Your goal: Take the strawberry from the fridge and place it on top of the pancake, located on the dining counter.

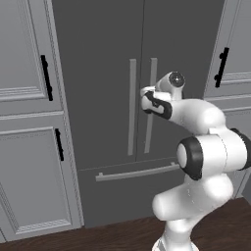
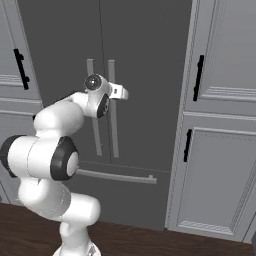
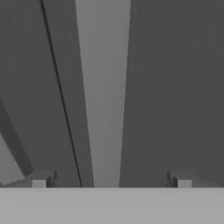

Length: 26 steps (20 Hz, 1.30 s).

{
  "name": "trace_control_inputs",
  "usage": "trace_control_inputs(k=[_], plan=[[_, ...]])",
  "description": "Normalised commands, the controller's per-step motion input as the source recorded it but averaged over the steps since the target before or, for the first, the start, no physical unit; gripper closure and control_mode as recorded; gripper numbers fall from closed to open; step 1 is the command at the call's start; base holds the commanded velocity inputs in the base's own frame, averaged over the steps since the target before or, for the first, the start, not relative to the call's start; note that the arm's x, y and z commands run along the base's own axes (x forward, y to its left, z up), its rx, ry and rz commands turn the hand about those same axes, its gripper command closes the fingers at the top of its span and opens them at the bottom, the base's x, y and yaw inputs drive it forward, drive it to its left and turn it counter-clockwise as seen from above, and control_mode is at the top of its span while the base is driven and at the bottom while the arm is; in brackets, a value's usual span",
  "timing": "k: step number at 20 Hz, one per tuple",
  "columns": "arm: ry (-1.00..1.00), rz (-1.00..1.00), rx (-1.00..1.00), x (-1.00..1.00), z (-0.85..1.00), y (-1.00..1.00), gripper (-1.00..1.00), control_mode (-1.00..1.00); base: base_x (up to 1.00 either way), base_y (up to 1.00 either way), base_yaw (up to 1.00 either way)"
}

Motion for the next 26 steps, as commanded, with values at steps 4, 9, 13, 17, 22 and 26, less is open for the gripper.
trace_control_inputs(k=[4,9,13,17,22,26], plan=[[-0.04,0.0,0.0,0.58,-0.03,0.0,-1.0,-1.0,0.0,0.0,0.0],[-0.02,0.0,0.0,0.51,-0.01,0.0,-1.0,-1.0,0.0,0.0,0.0],[-0.03,0.0,0.0,0.48,0.0,0.0,-1.0,-1.0,0.0,0.0,0.0],[-0.01,0.0,0.0,0.34,0.0,0.0,1.0,-1.0,0.0,0.0,0.0],[0.02,0.0,0.0,-0.24,0.0,-0.05,1.0,-1.0,0.0,0.0,0.0],[0.02,0.0,0.0,-0.89,0.0,-0.13,1.0,-1.0,0.0,0.0,0.0]])
